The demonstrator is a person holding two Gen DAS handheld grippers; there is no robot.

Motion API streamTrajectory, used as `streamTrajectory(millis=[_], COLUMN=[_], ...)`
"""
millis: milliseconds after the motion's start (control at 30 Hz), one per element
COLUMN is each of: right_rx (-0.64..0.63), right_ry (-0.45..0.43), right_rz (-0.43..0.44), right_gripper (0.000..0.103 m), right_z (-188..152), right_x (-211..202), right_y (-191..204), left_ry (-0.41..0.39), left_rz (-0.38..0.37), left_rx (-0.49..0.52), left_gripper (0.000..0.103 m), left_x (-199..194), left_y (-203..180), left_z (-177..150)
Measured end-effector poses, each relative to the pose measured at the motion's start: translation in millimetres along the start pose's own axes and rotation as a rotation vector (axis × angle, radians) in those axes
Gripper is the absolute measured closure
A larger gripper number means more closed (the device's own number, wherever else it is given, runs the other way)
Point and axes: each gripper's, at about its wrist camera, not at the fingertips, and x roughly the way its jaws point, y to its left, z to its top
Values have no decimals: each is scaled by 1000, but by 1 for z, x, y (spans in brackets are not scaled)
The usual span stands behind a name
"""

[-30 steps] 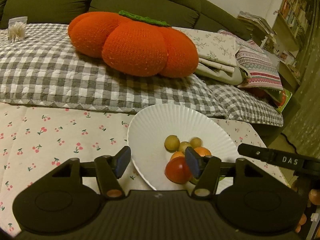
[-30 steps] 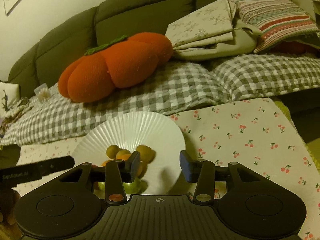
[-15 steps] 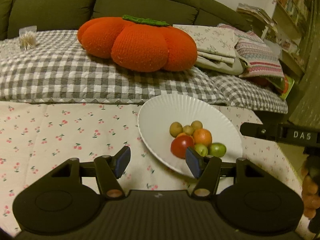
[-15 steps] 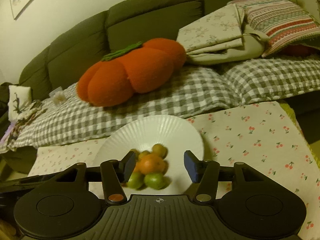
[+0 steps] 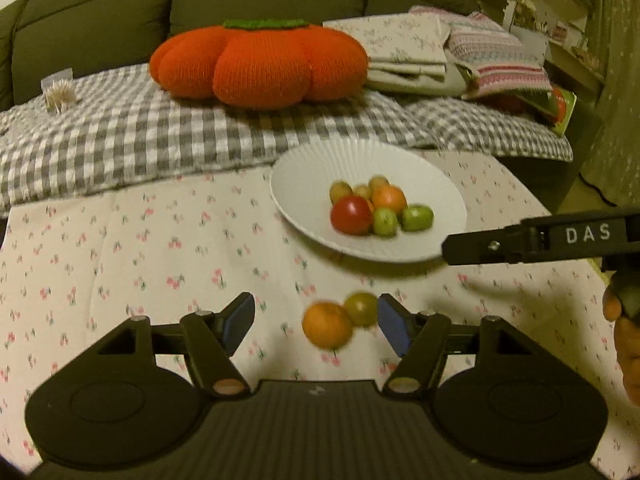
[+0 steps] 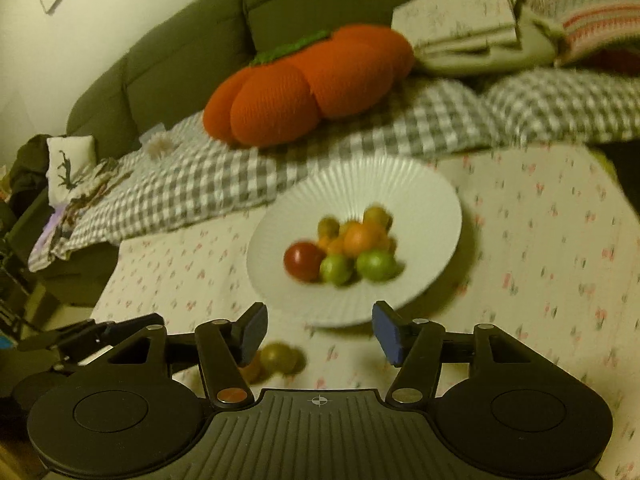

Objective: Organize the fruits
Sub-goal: 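Move both grippers back to the tangerine and olive-green fruit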

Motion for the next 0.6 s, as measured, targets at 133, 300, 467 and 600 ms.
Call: streamTrajectory(millis=[133,300,467,600], right_rx=[17,8,18,10], right_ry=[48,60,70,77], right_rz=[24,30,19,12], right_gripper=[45,40,38,35], right_z=[-11,-16,-16,-18], right_x=[0,0,4,7], right_y=[4,9,6,7], left_ry=[26,51,55,57], left_rz=[9,8,28,42], left_rx=[-7,-27,-12,21], left_gripper=[36,36,36,36], left_x=[1,9,15,22], left_y=[-2,1,0,-4], left_z=[-6,-6,-9,-9])
